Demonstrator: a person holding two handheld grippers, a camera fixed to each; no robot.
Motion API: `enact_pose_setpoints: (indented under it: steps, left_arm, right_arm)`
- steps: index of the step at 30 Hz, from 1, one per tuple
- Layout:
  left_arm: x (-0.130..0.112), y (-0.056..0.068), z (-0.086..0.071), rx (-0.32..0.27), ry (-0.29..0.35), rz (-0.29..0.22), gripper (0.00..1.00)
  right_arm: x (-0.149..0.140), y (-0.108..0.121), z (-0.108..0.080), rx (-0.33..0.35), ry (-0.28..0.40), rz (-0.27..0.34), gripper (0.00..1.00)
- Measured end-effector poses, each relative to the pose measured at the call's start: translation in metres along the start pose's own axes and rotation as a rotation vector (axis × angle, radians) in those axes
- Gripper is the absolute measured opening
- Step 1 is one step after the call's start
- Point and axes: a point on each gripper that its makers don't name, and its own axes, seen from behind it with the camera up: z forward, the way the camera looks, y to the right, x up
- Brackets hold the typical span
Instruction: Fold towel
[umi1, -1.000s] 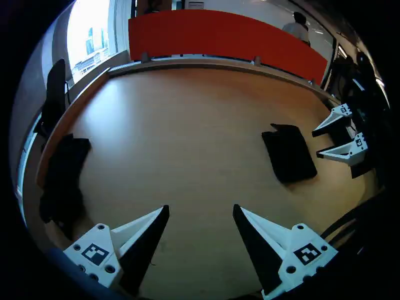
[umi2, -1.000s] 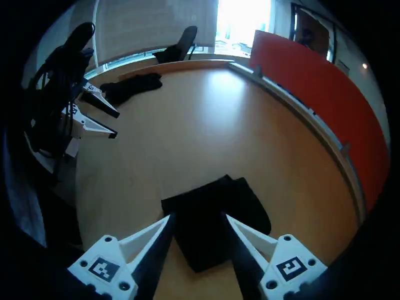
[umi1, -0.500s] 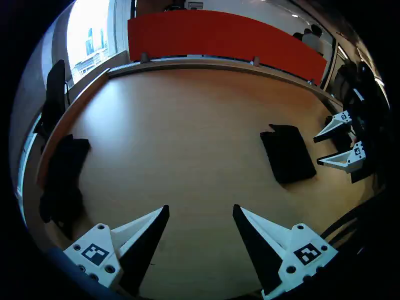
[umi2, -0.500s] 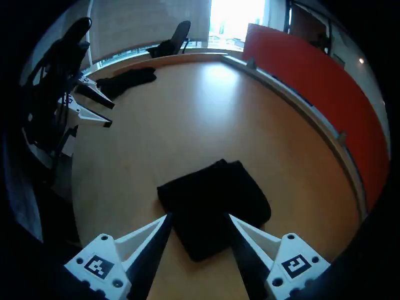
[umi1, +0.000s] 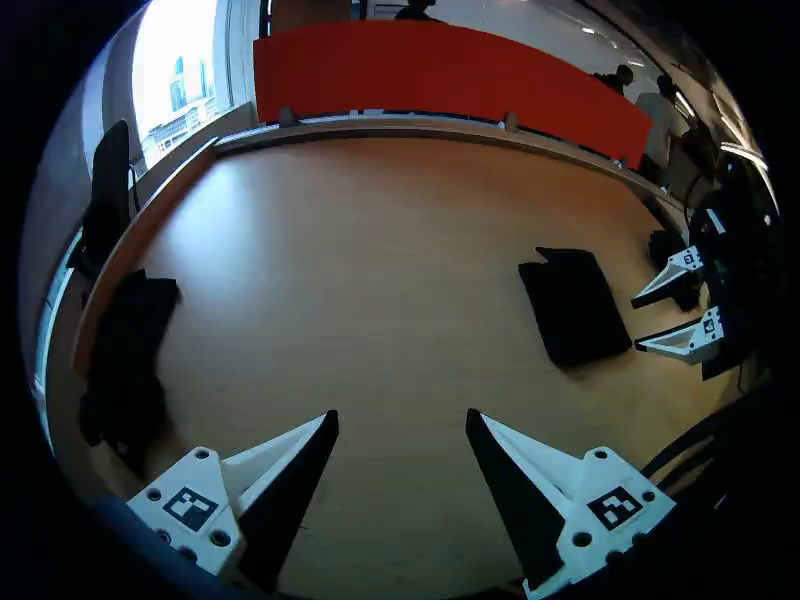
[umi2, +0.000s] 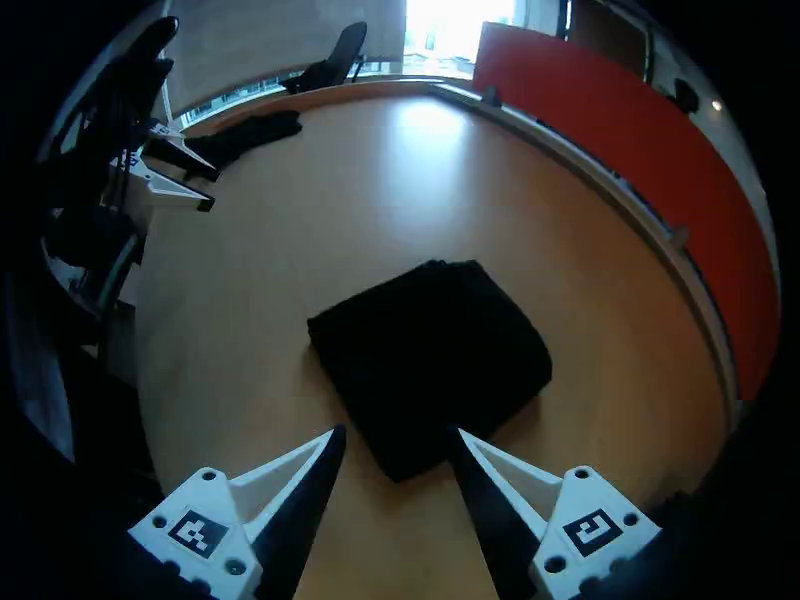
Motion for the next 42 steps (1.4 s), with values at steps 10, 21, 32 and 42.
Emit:
enact_pose_setpoints:
  steps: [10, 21, 32, 42]
  left_arm:
    - [-0.001, 0.002, -0.002, 0.0, 0.0, 0.0, 0.94]
    - [-0.003, 0.002, -0.003, -0.001, 0.0, -0.005, 0.94]
    - [-0.004, 0.004, -0.003, -0.004, 0.001, -0.002, 0.94]
    - [-0.003, 0.004, -0.004, -0.005, 0.003, 0.001, 0.94]
  right_arm:
    - [-0.023, 0.0, 0.001, -0.012, -0.038, 0.027, 0.76]
    - [-0.044, -0.004, 0.008, -0.004, -0.083, 0.066, 0.6]
    - [-0.046, -0.007, 0.012, -0.005, -0.083, 0.108, 0.5]
    - [-0.047, -0.005, 0.017, -0.016, -0.08, 0.145, 0.34]
